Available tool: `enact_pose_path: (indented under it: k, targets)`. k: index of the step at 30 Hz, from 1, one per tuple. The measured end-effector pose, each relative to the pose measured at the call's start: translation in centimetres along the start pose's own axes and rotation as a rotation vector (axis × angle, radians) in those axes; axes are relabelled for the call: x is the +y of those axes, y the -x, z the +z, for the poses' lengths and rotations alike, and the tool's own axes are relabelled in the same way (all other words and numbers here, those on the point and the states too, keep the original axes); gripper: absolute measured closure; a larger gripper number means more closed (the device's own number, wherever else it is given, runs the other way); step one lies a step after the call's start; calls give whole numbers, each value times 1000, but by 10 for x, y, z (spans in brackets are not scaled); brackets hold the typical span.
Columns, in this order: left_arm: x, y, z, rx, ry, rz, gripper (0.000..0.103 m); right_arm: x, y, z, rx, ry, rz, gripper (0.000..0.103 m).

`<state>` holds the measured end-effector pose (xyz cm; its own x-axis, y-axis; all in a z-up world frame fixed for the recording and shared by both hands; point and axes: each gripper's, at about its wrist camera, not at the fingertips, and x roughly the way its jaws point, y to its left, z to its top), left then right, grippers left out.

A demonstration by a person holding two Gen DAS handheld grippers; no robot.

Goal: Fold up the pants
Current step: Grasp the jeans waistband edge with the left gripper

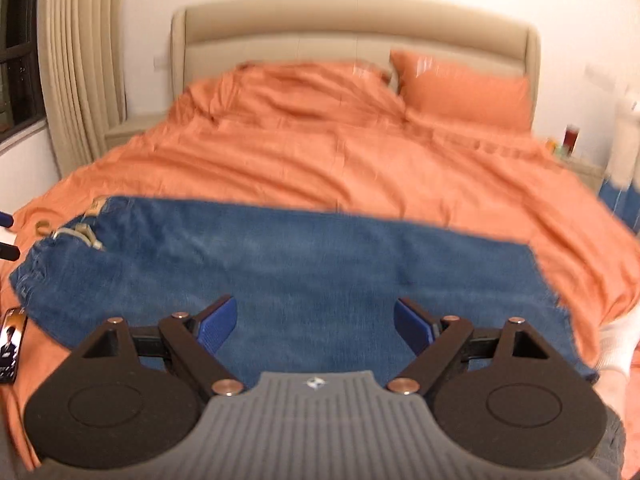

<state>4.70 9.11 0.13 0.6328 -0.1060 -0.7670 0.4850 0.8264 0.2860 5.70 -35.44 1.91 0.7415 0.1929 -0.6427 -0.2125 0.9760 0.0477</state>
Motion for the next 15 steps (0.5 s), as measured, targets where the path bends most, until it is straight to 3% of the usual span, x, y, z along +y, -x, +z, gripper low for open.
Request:
enact_pose_path:
  k: [4, 6, 9, 15]
  targets:
    - [-8, -33, -21, 141, -215, -27, 27, -32, -15, -1, 60, -55, -15, 24]
    - [-14, -52, -35, 222, -288, -43, 27, -42, -22, -2, 79, -67, -30, 43]
    - [-24, -76, -57, 308, -391, -60, 28, -53, -33, -5, 113, -52, -49, 52]
    - [-38, -107, -83, 363, -489, -23, 35, -64, -51, -10, 184, 39, -69, 74]
